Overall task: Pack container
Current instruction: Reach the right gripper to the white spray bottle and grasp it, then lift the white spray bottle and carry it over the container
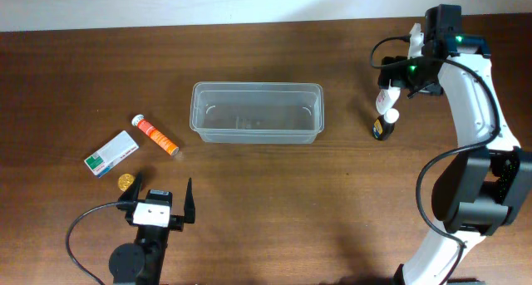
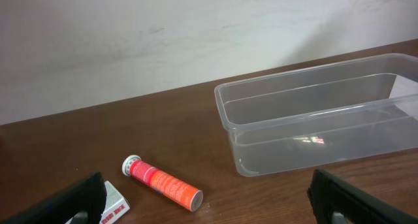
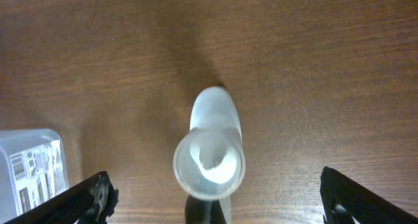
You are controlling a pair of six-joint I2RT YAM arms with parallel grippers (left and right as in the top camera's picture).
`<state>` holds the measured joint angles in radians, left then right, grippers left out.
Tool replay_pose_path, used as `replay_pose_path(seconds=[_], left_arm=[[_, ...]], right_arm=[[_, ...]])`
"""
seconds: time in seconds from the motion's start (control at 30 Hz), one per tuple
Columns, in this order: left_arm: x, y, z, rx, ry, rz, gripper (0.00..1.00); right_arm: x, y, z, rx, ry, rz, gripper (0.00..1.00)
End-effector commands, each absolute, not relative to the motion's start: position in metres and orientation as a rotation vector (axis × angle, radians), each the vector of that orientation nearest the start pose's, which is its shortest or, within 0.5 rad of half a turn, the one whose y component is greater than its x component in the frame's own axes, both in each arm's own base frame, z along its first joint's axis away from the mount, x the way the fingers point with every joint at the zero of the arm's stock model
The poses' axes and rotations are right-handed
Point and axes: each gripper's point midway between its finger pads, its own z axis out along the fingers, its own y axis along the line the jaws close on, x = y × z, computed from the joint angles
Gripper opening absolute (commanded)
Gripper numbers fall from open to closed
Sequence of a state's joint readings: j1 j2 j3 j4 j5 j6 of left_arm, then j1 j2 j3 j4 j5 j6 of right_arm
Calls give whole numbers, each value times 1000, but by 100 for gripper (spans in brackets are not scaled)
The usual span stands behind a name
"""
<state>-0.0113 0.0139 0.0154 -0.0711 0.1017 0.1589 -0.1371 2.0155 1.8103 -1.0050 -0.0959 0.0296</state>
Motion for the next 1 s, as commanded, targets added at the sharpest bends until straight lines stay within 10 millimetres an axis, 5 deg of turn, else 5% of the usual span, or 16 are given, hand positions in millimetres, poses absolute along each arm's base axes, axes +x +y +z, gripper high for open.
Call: replay_pose_path(seconds=[0.0,0.57,0.97], left_arm=[[245,-19,159,208,1626,24,99],[245,-19,159,208,1626,24,99],[245,-19,159,208,1626,25,100]], right_arm=[[481,-48,132,217,2740,113,93],[489,-50,81,223,2816,115,87],[497,-51,83,219,2785,113,32]])
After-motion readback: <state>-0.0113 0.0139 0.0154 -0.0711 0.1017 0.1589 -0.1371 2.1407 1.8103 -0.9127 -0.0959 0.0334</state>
